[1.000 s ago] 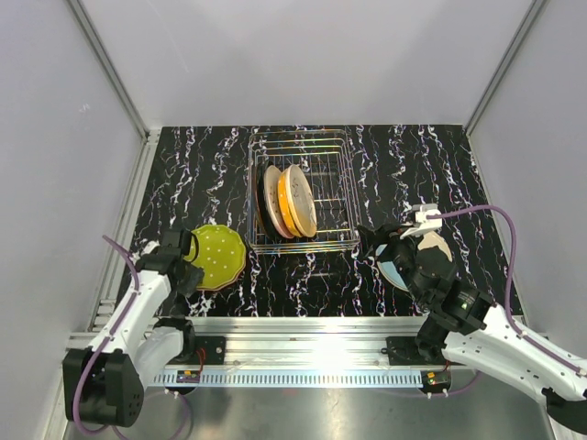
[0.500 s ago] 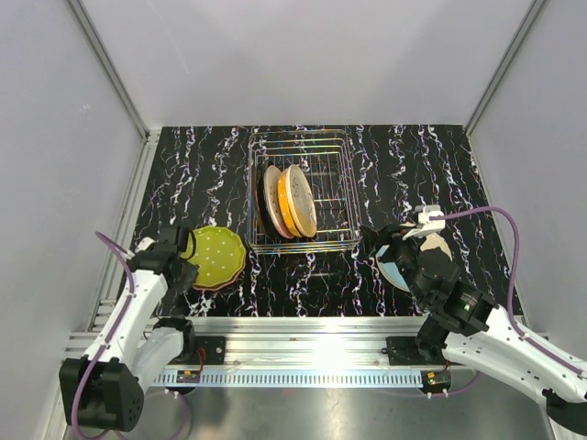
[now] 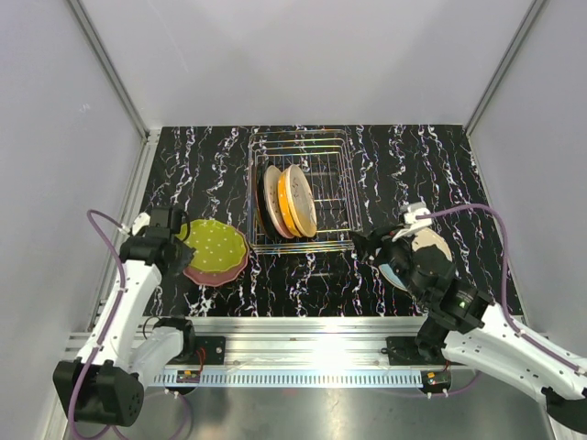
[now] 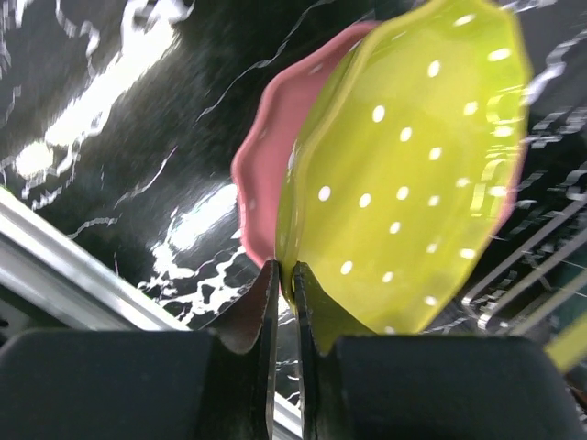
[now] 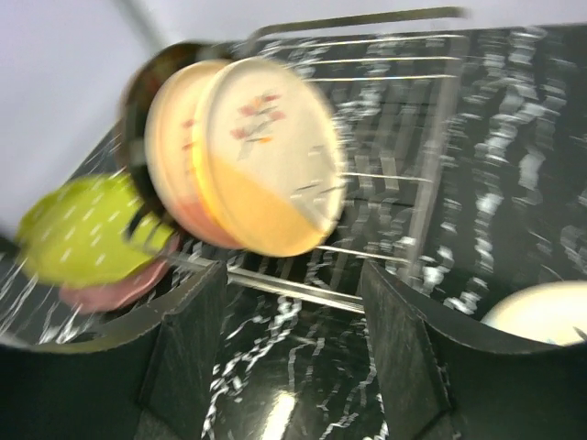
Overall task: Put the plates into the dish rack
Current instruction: Grab a plate with the left arm, then pass the plate from the left arm to the right
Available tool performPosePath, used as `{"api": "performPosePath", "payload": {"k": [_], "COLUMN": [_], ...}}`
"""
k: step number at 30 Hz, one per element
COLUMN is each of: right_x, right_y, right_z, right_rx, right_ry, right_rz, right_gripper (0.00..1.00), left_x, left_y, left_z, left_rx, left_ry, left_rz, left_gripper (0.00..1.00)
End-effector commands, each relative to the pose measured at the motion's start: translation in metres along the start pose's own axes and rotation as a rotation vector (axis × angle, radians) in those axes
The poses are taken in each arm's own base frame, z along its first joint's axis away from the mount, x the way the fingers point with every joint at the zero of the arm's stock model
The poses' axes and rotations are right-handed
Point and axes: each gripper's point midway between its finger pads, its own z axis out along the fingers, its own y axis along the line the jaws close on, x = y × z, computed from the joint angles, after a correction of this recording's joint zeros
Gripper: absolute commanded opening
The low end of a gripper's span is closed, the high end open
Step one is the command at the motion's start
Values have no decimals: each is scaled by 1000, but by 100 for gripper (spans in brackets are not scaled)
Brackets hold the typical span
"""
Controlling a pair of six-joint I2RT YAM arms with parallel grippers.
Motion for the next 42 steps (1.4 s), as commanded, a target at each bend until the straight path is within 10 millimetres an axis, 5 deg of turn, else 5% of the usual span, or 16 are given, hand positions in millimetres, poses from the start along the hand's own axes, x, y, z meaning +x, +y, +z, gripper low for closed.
{"api": "performPosePath", "payload": {"k": [1,6,13,14,16,17,19,20,22,23,31,36,42], "right_x": [-6,7,20,39,42,62,63,86,87,106,160,163,180], "right_y": [68,125,201,207,230,238,261,266,280,284,302,317,307], "right_z": [-3,7,9,17,17,24,28,37,47,55,102,128,157], "right_rx": [-368,-600,-729,-724,-749,-745,-748,-740,-713,-706,-591,-524,-464], "right_ry": [18,88,24,61,17,45,2,34,2,20,25,-6,33], "right_rz": [-93,-165,-403,-436,-483,-522,-567,-615,-644,-667,-832,-862,-808], "right_gripper": [68,65,78,79,82,83,85,86,87,87,95,100,100], "left_x": [-36,-48,-45,-44,-46,-46,-46,-48,-48,-48,-47,-45,-42], "left_y": [-31,-37,-44,-45,-48,-48,-49,-51,-51,-51,-57,-58,-59], "left_z": [-28,-46,-48,-49,-51,-52,-54,-55,-56,-57,-60,-61,-61], "left_rx": [126,166,203,209,218,222,226,233,232,237,259,272,288], "left_ry": [-114,-156,-131,-126,-131,-131,-129,-133,-131,-131,-117,-105,-93], "left_rz": [35,41,63,65,71,72,78,81,84,86,111,119,130], "left_gripper": [0,0,0,0,0,0,0,0,0,0,0,0,0]}}
